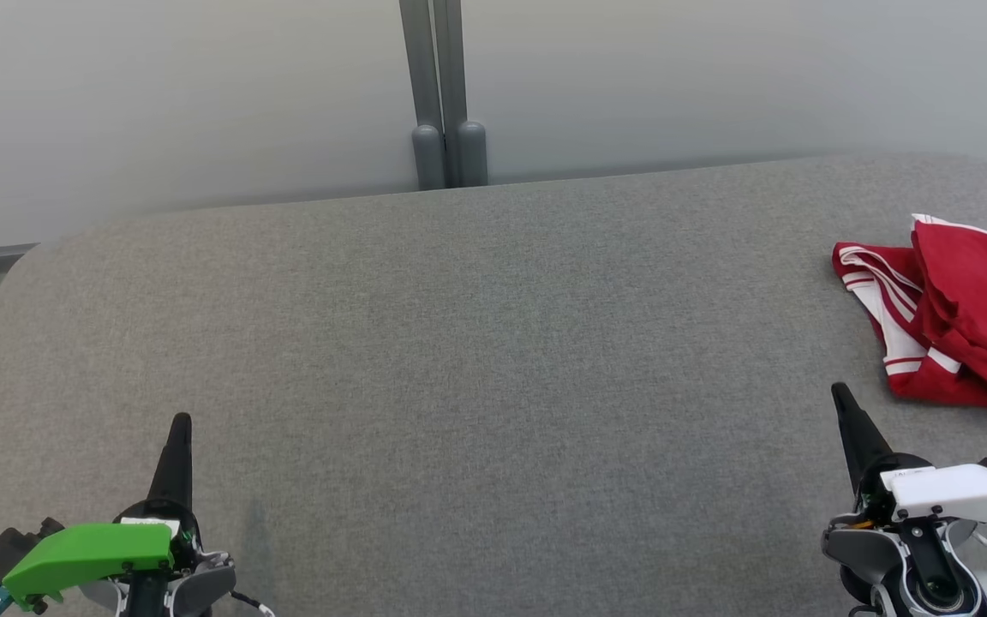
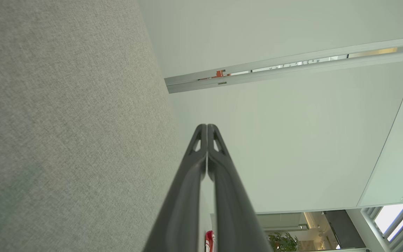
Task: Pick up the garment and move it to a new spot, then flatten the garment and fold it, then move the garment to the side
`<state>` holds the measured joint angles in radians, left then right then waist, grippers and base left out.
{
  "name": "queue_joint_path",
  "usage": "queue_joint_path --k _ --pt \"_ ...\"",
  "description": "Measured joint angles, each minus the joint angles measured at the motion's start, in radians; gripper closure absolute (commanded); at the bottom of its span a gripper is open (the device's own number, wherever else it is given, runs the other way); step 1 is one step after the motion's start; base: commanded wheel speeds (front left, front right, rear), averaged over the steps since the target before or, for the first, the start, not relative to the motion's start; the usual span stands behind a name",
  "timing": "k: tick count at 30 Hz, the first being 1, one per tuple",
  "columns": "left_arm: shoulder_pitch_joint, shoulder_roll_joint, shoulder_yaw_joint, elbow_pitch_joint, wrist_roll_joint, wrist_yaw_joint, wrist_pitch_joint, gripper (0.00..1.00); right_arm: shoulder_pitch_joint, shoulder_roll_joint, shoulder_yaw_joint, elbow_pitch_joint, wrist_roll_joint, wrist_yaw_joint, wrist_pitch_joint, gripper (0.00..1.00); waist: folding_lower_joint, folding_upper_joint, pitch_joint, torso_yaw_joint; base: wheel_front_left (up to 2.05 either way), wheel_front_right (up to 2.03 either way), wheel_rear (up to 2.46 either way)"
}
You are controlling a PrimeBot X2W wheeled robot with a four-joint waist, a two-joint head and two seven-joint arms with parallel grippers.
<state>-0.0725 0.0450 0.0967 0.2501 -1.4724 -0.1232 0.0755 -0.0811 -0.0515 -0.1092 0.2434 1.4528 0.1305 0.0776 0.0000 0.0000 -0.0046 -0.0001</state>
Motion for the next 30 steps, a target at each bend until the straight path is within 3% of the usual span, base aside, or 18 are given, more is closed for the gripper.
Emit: queue_joint_path --k 21,30 --pt "-0.028 0.001 0.016 -0.003 -0.137 -0.005 0.038 1.0 -0.024 0.001 -0.004 0.001 0.154 0.0 0.037 1.0 0.0 0.0 0.008 0.0 0.0 0.0 0.0" --pt "-0.031 0.001 0.016 -0.004 -0.141 -0.005 0.038 1.0 -0.025 0.002 -0.004 0.001 0.156 0.0 0.037 1.0 0.0 0.0 0.008 0.0 0.0 0.0 0.0"
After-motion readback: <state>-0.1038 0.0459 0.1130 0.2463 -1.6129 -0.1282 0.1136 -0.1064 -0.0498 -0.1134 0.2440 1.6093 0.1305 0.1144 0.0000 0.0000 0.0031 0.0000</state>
